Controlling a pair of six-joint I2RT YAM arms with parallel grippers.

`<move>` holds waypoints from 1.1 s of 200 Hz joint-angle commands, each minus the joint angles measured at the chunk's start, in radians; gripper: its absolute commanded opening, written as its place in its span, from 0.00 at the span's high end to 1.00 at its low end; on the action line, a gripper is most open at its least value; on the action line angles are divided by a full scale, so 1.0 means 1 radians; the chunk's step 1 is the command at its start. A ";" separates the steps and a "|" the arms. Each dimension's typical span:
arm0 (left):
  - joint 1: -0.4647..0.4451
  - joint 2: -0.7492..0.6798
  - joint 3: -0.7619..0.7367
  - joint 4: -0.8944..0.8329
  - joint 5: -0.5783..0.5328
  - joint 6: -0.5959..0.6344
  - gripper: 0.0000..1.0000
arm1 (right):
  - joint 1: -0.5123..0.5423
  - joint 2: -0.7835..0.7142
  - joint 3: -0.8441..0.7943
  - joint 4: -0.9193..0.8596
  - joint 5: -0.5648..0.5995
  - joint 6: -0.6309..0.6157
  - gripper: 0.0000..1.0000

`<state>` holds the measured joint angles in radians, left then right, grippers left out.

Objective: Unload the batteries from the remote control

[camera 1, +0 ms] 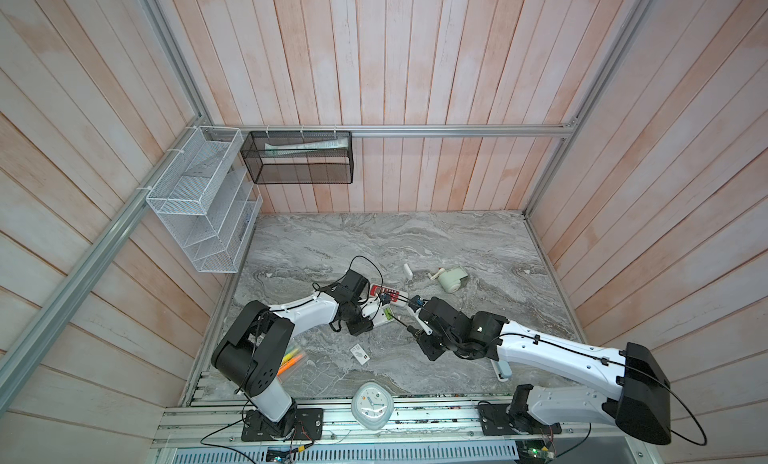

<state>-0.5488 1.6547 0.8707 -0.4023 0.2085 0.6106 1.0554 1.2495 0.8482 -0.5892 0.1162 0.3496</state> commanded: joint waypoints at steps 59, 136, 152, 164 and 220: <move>0.018 -0.001 -0.013 -0.030 -0.015 0.015 0.43 | 0.049 0.054 0.057 -0.050 0.072 0.061 1.00; 0.018 -0.003 -0.010 -0.023 -0.031 0.015 0.43 | 0.069 0.062 0.075 -0.088 0.074 0.073 1.00; 0.018 -0.002 -0.009 -0.022 -0.039 0.017 0.43 | 0.070 0.055 0.075 -0.091 0.074 0.074 1.00; 0.018 -0.001 -0.007 -0.023 -0.044 0.018 0.43 | 0.070 0.053 0.076 -0.094 0.075 0.075 1.00; 0.018 0.000 -0.007 -0.023 -0.051 0.015 0.43 | 0.071 0.061 0.079 -0.088 0.061 0.066 1.00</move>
<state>-0.5442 1.6547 0.8707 -0.4034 0.2085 0.6224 1.1191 1.3117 0.8978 -0.6556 0.1673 0.4152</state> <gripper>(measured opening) 0.571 0.280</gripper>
